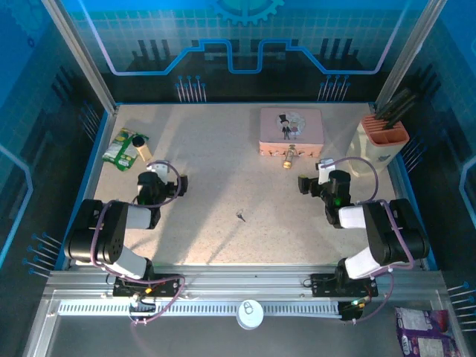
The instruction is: Unlock the padlock with the key
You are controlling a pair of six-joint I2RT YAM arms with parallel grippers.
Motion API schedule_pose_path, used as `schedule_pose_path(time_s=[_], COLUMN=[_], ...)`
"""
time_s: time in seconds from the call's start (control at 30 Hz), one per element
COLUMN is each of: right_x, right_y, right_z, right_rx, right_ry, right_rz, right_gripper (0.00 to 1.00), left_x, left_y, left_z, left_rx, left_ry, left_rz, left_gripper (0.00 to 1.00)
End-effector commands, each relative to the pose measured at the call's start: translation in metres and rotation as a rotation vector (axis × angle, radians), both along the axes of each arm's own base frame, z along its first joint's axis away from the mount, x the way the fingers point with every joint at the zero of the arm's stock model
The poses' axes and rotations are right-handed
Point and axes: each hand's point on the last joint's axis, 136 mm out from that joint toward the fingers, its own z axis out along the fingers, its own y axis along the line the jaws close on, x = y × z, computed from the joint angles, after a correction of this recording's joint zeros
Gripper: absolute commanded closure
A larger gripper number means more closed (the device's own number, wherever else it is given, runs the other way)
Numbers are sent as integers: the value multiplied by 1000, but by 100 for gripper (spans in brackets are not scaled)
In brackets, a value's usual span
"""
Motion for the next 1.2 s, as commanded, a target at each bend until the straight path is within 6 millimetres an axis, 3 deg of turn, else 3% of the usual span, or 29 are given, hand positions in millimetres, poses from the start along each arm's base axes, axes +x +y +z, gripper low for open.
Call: schedule_pose_path(time_s=[0.0,1.17], right_x=[23,24], right_y=[-1,-4], right_z=[36,35], right_rx=[-20,7], right_ry=[-153,-144], right_rz=[19,21], right_gripper=[0,0], left_x=[23,25], left_y=[-1,-1], left_z=[36,37], left_rx=[-23,-30], left_ry=[-147,-147], left_rz=[19,19], left_gripper=[1,1])
